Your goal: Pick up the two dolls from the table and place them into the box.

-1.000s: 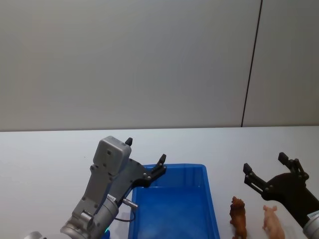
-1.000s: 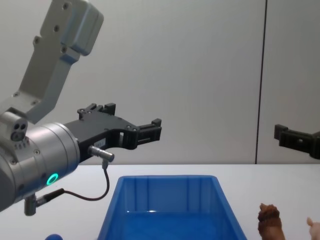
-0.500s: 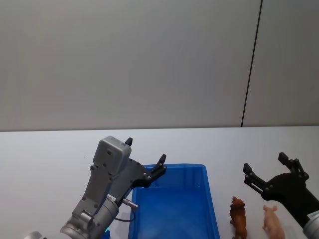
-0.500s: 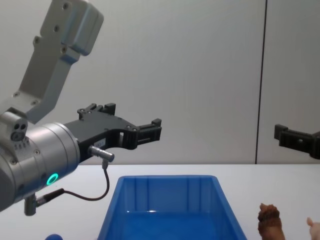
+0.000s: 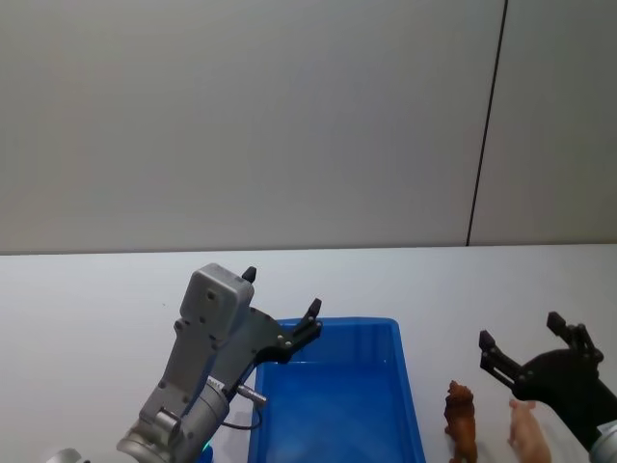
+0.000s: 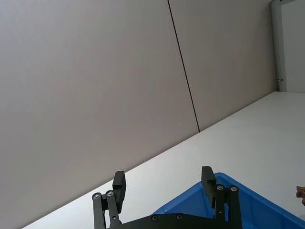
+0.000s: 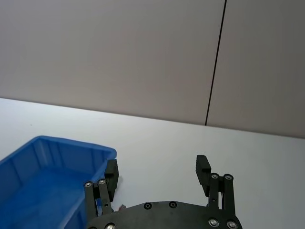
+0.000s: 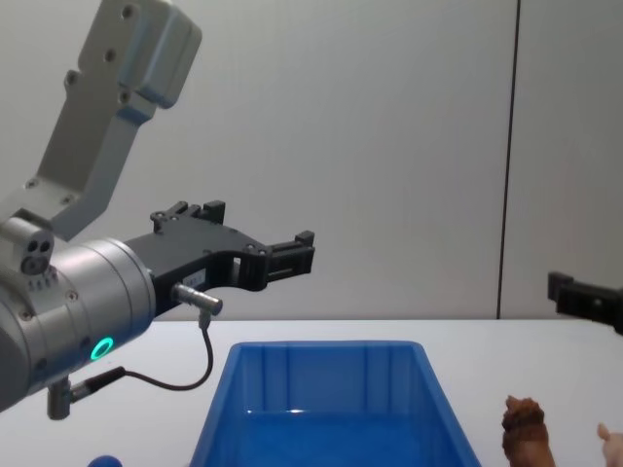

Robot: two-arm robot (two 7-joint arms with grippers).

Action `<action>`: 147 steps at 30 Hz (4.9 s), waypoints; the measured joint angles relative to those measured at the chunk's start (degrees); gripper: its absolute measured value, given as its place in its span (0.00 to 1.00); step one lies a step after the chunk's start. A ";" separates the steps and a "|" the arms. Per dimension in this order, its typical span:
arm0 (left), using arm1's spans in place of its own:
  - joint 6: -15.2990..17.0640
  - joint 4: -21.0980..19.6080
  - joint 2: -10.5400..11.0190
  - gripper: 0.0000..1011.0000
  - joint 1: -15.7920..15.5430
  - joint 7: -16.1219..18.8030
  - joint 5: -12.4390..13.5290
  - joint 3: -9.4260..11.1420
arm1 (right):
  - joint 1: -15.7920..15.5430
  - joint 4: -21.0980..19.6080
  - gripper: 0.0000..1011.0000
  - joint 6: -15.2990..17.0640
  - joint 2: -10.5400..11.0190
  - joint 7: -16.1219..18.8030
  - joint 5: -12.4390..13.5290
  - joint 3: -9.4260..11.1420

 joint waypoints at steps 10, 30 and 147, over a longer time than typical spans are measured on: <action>0.00 0.00 0.00 0.99 0.00 0.00 0.00 0.00 | -1.58 -0.67 0.99 4.61 -0.28 -3.14 -0.19 -0.20; 0.00 0.00 0.00 0.99 0.00 0.00 0.00 0.00 | -4.40 -0.14 0.99 10.05 -1.42 -7.71 -1.88 -1.04; 0.00 0.00 0.00 0.99 0.00 -0.01 0.00 0.00 | 7.08 11.03 0.99 2.14 -10.63 7.95 -13.14 -4.92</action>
